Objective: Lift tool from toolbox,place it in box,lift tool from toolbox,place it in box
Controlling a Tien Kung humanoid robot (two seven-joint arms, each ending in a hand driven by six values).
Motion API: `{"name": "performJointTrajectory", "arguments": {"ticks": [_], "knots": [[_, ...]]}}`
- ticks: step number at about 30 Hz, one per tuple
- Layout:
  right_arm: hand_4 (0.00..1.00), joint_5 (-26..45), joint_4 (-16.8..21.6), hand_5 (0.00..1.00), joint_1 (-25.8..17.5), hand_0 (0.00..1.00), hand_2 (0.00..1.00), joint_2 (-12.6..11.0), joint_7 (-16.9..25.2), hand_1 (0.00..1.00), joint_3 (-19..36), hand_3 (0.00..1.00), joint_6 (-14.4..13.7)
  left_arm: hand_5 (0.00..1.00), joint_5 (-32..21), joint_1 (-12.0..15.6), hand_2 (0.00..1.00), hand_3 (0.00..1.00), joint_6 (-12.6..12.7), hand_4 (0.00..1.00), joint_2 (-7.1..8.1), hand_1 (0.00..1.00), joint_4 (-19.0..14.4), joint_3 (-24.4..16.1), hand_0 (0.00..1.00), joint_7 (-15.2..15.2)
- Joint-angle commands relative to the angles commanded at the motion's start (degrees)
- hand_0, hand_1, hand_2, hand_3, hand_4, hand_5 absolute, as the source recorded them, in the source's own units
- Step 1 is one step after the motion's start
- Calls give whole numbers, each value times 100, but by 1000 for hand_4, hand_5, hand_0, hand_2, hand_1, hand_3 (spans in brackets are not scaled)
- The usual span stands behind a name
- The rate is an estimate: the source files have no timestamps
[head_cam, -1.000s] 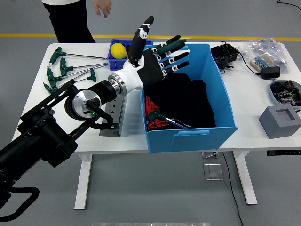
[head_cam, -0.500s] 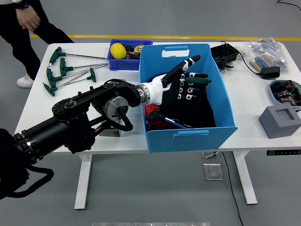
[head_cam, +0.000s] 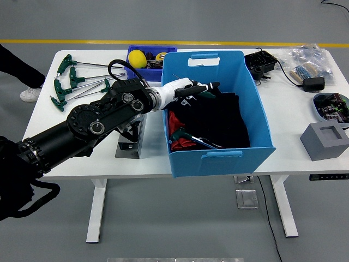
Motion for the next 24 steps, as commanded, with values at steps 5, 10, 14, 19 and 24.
{"name": "performJointTrajectory", "arguments": {"ticks": [5,10,14,19,24], "knots": [[780,-24,6,571,-6,626,680,0,-2,616,1,533,1,998,1192,20,626,855,-80,876,0,502,-160,-59,296,59],[781,-17,7,571,-21,625,680,-6,4,616,-1,532,0,998,2448,33,621,874,-171,877,0,483,-344,-150,281,97],[781,23,8,571,-24,624,680,-9,9,617,-18,532,-4,998,3372,118,631,871,-4,870,0,484,-623,-310,279,-44],[781,33,4,571,5,623,680,-10,15,616,-17,532,-2,998,4034,297,658,854,210,860,4,514,-1085,-762,308,-221],[781,193,-8,571,-3,623,680,-4,45,616,-73,532,-23,998,4400,683,658,854,466,860,220,514,-1696,-1412,308,-441]]}}
